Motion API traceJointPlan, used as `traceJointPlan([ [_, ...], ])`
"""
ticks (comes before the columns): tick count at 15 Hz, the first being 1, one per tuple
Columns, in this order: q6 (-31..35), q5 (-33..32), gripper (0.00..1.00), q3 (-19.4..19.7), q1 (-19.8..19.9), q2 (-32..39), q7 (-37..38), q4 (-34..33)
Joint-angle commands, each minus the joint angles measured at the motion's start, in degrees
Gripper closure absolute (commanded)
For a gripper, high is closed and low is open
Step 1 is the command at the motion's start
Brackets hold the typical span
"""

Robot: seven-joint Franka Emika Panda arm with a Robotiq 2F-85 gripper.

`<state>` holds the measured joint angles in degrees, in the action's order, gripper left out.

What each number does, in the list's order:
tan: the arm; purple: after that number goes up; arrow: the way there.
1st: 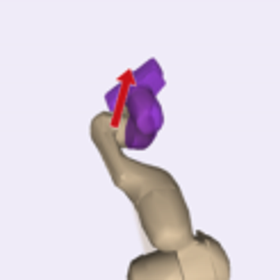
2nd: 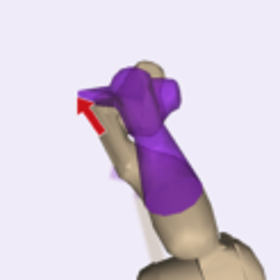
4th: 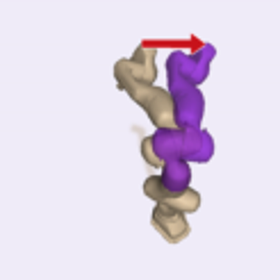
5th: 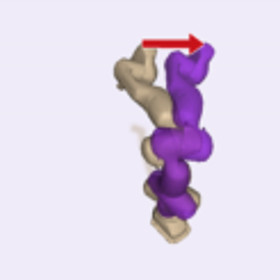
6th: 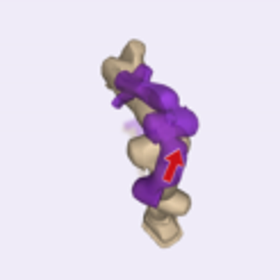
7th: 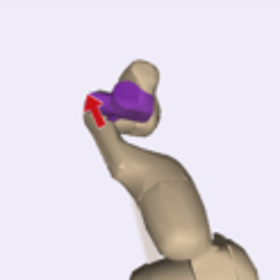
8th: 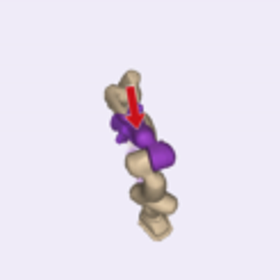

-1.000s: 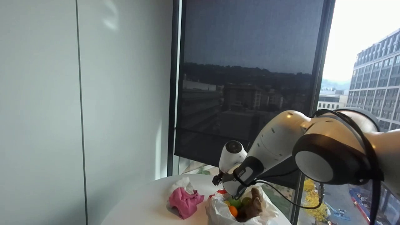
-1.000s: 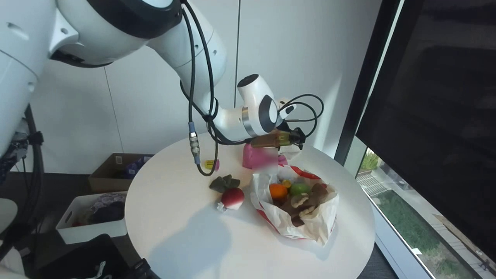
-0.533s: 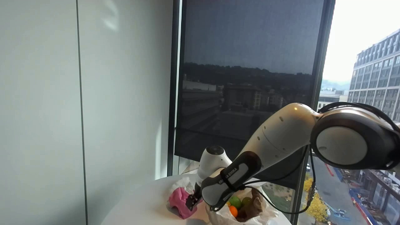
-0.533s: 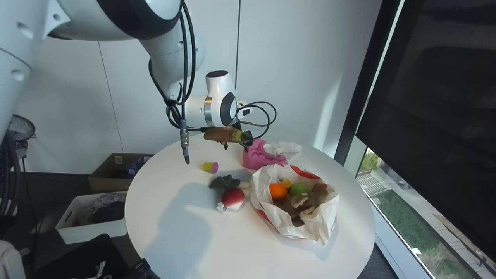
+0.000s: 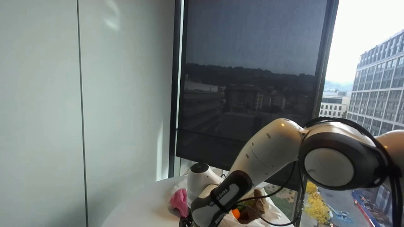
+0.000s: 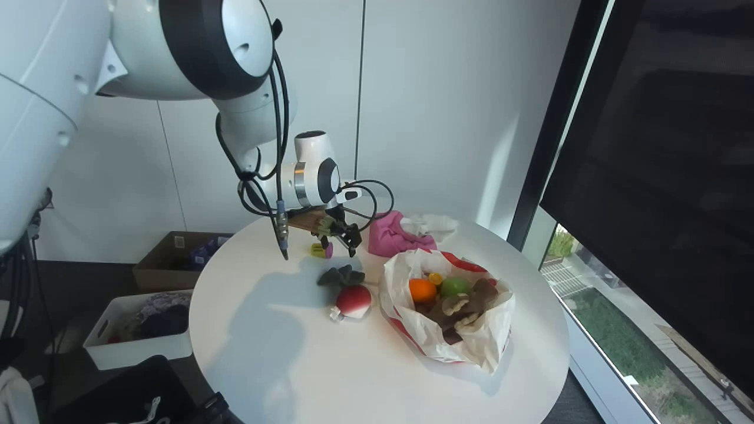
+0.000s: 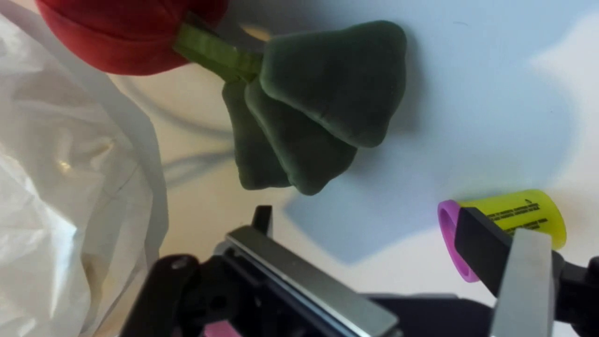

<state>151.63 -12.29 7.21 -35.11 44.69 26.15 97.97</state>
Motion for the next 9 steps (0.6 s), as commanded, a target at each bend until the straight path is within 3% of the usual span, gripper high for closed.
traceJointPlan([
  [1,-3.6,0.4,0.00,-0.2,-2.0,4.1,4.6,-6.3],
  [9,-7.8,1.4,0.00,-4.7,-1.8,5.3,2.1,-10.6],
])
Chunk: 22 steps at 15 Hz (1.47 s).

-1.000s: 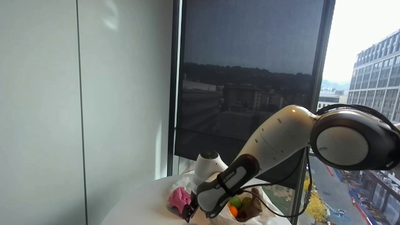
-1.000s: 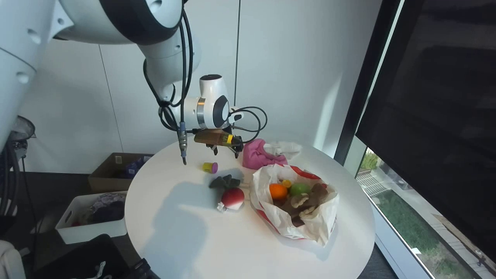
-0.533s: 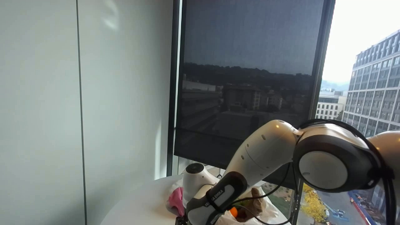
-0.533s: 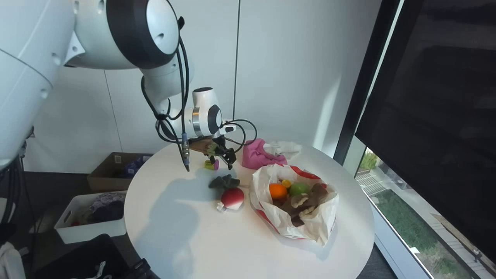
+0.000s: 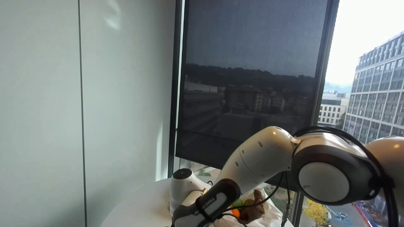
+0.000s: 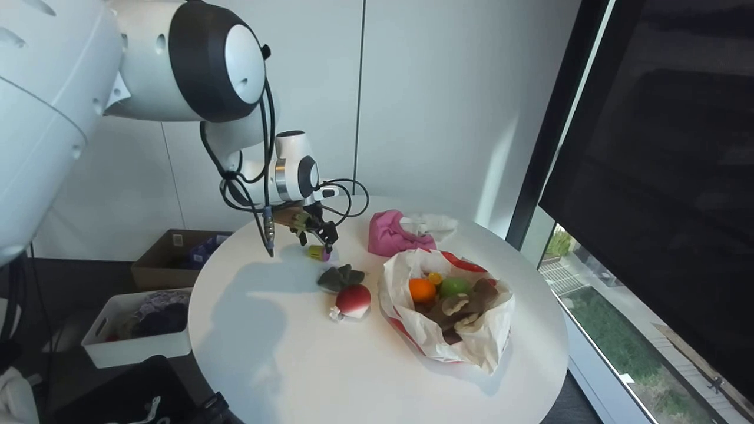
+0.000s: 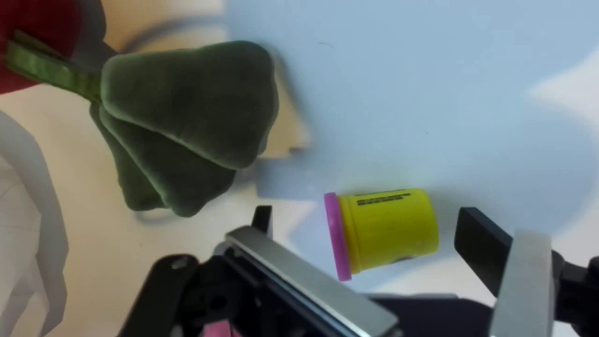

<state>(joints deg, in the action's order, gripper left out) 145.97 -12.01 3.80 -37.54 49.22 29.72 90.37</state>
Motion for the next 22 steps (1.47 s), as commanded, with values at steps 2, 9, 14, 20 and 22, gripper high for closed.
traceJointPlan([
  [2,-2.5,1.4,0.00,-2.2,1.0,1.3,-1.9,-3.7],
  [9,0.0,-0.5,0.00,-1.5,0.6,5.9,-5.0,-5.8],
  [14,2.3,-2.1,0.00,-0.7,0.3,8.2,-7.8,-7.4],
  [20,7.1,-4.5,0.00,0.6,-0.1,9.0,-10.8,-8.2],
  [22,7.6,-4.5,0.25,0.3,0.3,9.1,-12.1,-8.3],
])
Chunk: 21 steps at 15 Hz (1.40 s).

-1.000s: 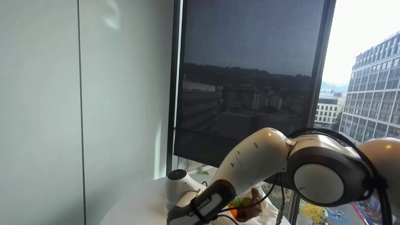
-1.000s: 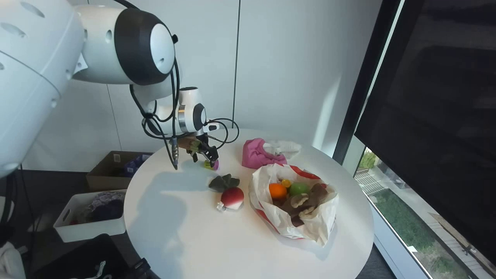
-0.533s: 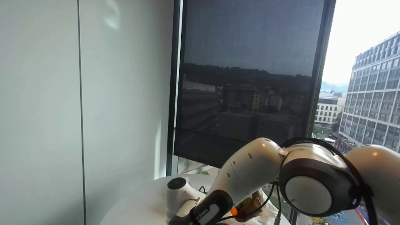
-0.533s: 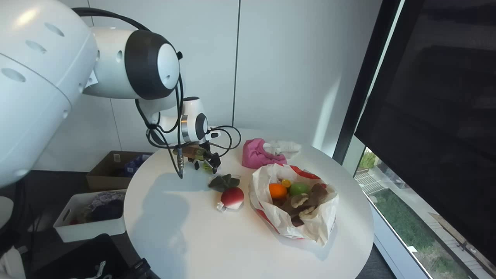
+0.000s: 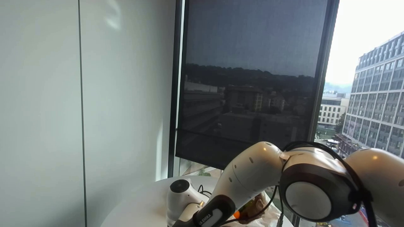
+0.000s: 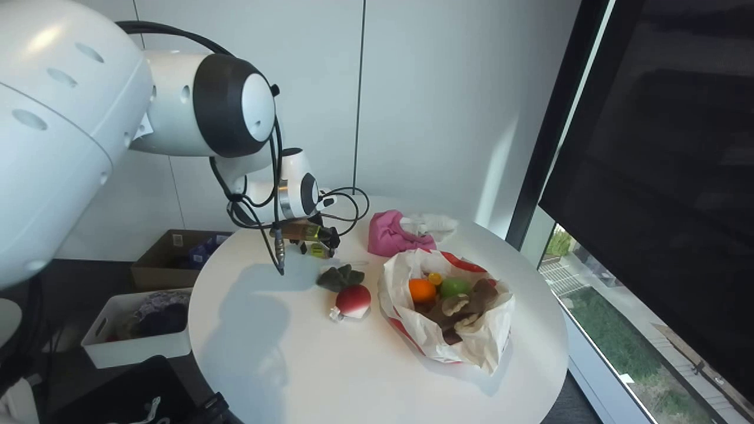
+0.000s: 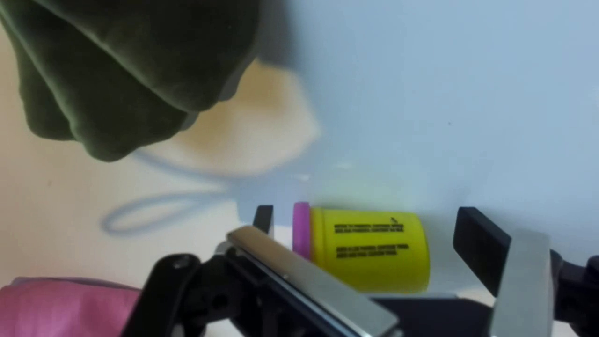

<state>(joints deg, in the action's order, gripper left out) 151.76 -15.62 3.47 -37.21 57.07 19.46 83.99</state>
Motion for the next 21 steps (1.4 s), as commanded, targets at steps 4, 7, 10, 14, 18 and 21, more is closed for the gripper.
traceJointPlan([
  [4,1.8,-0.5,0.45,0.8,0.3,1.2,-2.9,-1.8],
  [7,0.8,-0.7,0.68,1.2,0.0,-0.9,-3.0,-0.6],
  [10,-0.6,-2.9,0.70,4.4,-0.4,-5.0,-3.3,1.0],
  [14,-1.2,-8.4,0.70,14.1,-1.6,-10.7,2.3,2.6],
  [18,-5.4,-14.2,0.70,21.2,-0.4,-16.1,8.6,6.6],
  [21,-9.4,-17.3,0.70,22.5,1.5,-17.8,13.2,10.3],
])
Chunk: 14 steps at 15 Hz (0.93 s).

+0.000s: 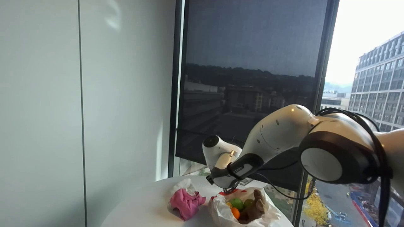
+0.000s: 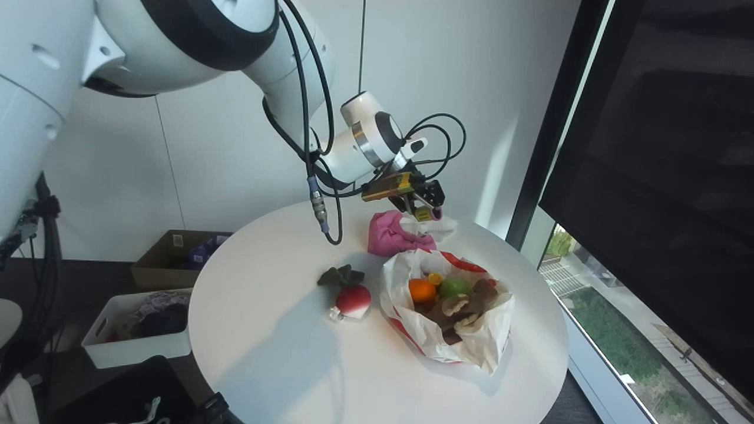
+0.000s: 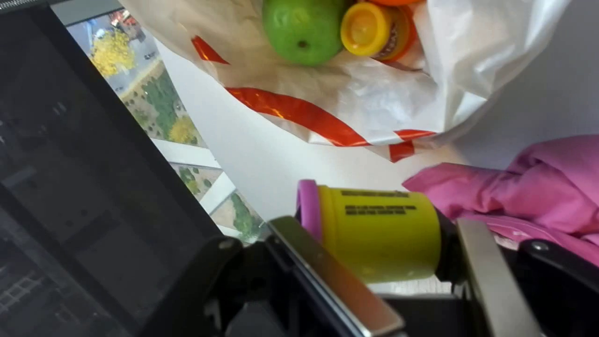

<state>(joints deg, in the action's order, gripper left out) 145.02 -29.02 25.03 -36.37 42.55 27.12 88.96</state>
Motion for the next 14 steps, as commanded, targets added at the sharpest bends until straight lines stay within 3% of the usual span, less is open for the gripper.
traceJointPlan([
  [1,-3.8,-4.7,0.70,0.7,1.5,-3.6,6.6,6.6],
  [9,-1.7,-10.8,0.70,-3.1,10.2,-0.3,15.1,10.8],
  [14,3.6,-12.2,0.70,-5.5,13.8,1.6,18.0,10.9],
])
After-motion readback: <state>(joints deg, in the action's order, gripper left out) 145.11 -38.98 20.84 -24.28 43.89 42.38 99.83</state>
